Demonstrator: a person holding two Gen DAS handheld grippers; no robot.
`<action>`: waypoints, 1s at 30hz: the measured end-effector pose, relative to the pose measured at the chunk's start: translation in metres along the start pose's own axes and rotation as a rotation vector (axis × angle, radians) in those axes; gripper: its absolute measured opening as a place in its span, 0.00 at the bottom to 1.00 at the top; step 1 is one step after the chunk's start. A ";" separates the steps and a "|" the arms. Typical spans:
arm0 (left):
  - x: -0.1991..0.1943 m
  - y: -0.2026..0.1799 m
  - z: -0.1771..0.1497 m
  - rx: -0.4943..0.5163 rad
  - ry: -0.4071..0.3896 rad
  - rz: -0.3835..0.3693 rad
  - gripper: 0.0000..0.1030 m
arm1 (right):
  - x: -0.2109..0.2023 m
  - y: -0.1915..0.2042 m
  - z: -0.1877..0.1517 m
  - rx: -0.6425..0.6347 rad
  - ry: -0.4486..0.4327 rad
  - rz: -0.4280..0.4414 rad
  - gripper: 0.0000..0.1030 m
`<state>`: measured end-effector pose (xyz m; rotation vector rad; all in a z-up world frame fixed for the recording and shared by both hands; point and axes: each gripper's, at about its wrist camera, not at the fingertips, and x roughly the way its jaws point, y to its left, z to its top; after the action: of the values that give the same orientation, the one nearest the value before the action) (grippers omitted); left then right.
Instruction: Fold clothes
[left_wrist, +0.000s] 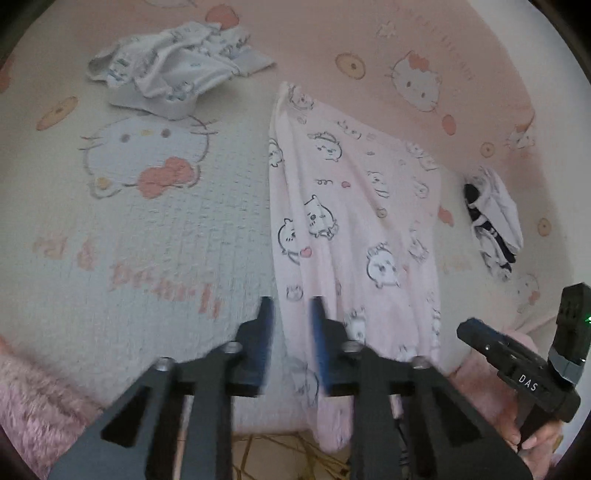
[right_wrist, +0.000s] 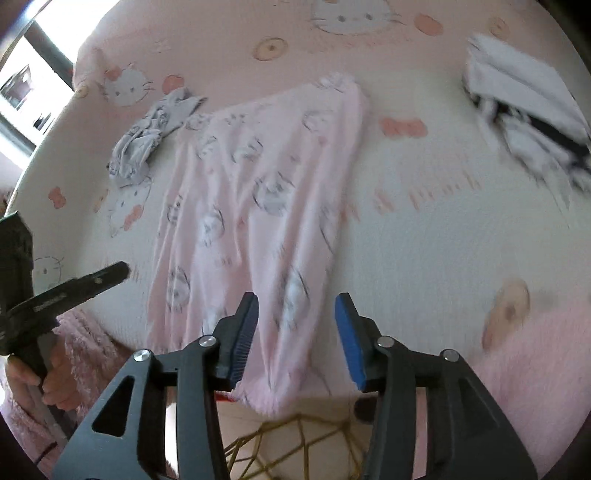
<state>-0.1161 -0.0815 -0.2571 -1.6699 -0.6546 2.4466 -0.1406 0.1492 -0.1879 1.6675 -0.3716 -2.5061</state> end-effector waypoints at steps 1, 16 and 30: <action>0.006 -0.002 0.001 -0.007 0.010 -0.011 0.16 | 0.010 0.006 0.004 -0.011 0.000 -0.011 0.43; 0.042 -0.034 -0.012 0.089 0.049 0.004 0.16 | 0.051 0.008 0.005 -0.006 0.051 -0.063 0.46; 0.020 -0.010 -0.016 0.058 0.033 0.149 0.02 | 0.036 -0.022 -0.006 0.012 0.075 -0.178 0.51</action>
<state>-0.1105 -0.0611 -0.2750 -1.7930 -0.4669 2.5042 -0.1484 0.1614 -0.2274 1.8699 -0.2413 -2.5580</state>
